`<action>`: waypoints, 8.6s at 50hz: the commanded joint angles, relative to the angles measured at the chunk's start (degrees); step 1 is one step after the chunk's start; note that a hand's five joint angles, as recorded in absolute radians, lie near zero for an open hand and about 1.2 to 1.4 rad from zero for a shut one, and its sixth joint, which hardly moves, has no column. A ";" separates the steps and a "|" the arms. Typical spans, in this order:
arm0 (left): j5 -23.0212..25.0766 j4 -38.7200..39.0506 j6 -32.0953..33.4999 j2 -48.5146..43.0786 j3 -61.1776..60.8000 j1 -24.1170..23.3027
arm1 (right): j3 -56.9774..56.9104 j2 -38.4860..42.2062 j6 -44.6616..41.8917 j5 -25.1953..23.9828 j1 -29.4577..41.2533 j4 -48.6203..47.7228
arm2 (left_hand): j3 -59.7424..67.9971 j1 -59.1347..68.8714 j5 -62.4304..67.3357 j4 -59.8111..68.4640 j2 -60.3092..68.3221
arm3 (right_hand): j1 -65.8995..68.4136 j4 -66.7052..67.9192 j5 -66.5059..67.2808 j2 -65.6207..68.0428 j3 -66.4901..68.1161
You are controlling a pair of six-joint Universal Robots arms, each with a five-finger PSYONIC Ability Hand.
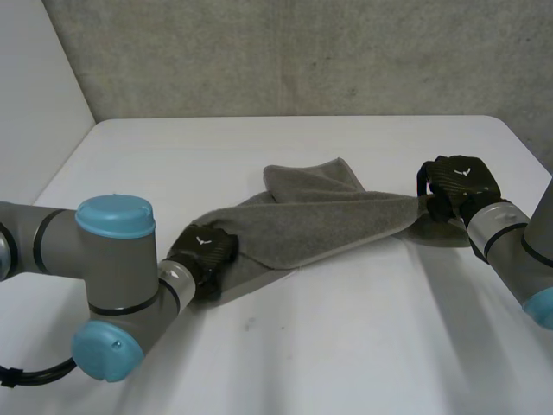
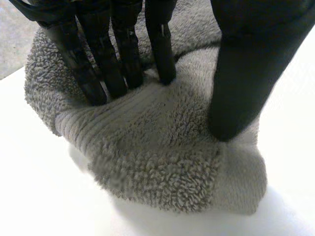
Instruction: Fold the towel.
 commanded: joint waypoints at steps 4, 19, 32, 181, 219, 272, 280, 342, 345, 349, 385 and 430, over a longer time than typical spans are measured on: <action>-1.36 -0.11 -0.07 2.32 1.04 0.18 | 0.00 -0.18 0.03 0.00 0.00 0.08 | 41.39 41.21 41.64 41.35 40.92 | 0.63 10.31 10.78 10.73 10.39; 7.48 -1.77 -11.13 26.64 0.95 3.24 | -13.15 -7.82 -11.63 -5.00 -0.09 26.03 | 41.39 41.21 41.64 41.35 40.92 | 0.63 10.31 10.78 10.73 10.39; 20.61 -12.41 -16.86 25.90 5.16 18.97 | -27.15 -5.03 -23.53 -4.48 0.97 47.80 | 41.39 41.21 41.64 41.35 40.92 | 0.63 10.31 10.78 10.73 10.39; 15.34 2.35 16.54 6.80 20.64 6.59 | -78.84 29.62 -10.17 -5.01 13.62 34.27 | 41.39 41.21 41.64 41.35 40.92 | 0.63 10.31 10.78 10.73 10.39; 7.78 5.95 6.44 11.98 -4.94 3.52 | -38.06 18.89 -20.10 -2.55 14.59 36.11 | 41.39 41.21 41.64 41.35 40.92 | 0.63 10.31 10.78 10.73 10.39; 7.78 5.95 2.57 18.22 -4.32 6.95 | -18.46 17.58 1.43 -2.72 0.79 12.12 | 41.39 41.21 41.64 41.35 40.92 | 0.56 10.24 10.71 10.66 10.33; 7.87 6.04 2.57 17.26 -6.95 6.86 | -16.88 14.07 1.43 -3.68 0.53 11.94 | 41.39 41.21 41.64 41.35 40.92 | 0.63 10.31 10.78 10.73 10.39; 20.52 -4.16 30.34 -6.47 14.84 9.49 | -8.44 7.12 -13.60 -5.80 -6.24 11.77 | 2.55 2.37 2.81 2.51 2.09 | 0.63 10.31 10.78 10.73 10.39; 20.35 -2.32 30.17 -7.17 14.75 9.58 | -8.35 7.47 -14.38 -5.71 -6.24 11.77 | 3.73 3.55 3.98 3.69 3.27 | 0.63 10.31 10.78 10.73 10.39; 19.82 -0.03 30.17 -8.49 14.57 9.58 | -8.26 7.91 -15.79 -5.62 -6.24 11.77 | 5.91 5.73 6.17 5.87 5.45 | 0.63 10.31 10.78 10.73 10.39; 18.41 0.50 29.29 -0.42 7.63 11.87 | -8.70 9.23 -16.23 -5.62 -6.24 11.85 | 29.47 29.29 29.72 29.42 29.00 | 0.63 10.31 10.78 10.73 10.39; 18.50 5.25 29.20 3.81 -0.37 12.39 | -8.79 9.67 -17.29 -5.36 -6.24 11.94 | 41.39 41.21 41.64 41.35 40.92 | 0.63 10.31 10.78 10.73 10.39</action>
